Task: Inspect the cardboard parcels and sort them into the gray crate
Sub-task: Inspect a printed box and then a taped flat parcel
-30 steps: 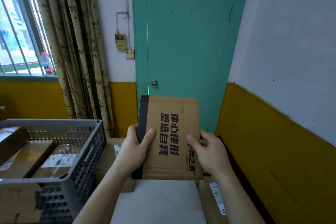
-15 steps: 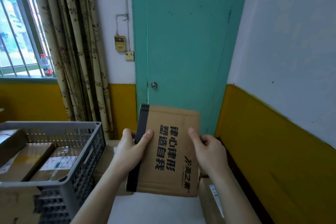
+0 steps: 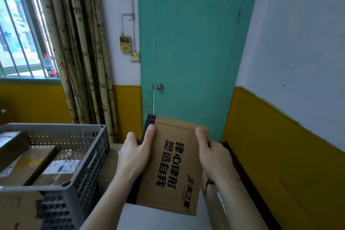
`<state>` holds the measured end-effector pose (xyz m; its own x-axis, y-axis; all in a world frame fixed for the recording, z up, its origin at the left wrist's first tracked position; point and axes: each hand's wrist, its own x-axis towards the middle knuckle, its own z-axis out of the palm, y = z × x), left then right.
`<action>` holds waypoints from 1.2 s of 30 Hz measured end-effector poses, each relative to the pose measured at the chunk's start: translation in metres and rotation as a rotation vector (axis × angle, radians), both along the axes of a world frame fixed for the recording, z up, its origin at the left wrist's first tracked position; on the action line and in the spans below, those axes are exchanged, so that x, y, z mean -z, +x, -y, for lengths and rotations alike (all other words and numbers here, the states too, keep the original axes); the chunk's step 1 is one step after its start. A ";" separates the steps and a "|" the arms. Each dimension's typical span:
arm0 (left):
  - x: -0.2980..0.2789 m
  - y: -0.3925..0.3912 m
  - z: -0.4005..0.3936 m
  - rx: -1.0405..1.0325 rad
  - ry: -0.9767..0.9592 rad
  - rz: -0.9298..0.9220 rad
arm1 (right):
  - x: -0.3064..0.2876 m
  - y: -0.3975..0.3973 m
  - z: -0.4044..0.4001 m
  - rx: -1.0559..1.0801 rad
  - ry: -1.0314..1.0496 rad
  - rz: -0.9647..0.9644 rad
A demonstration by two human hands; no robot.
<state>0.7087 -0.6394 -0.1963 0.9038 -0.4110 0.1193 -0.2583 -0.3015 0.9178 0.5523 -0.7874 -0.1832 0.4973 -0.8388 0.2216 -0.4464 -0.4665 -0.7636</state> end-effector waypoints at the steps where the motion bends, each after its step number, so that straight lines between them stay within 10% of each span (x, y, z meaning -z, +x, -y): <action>1: -0.001 0.000 0.001 -0.012 -0.005 0.029 | 0.000 0.002 0.000 0.017 -0.006 -0.013; 20: 0.016 0.040 -0.016 0.097 -0.218 -0.277 | 0.017 0.006 0.003 -0.275 0.074 0.158; 26: 0.029 0.052 -0.024 0.103 -0.284 -0.391 | 0.039 0.013 0.002 -0.221 0.494 0.046; 36: 0.070 0.054 -0.003 -0.039 0.117 -0.093 | 0.067 0.013 -0.009 -0.121 0.424 0.090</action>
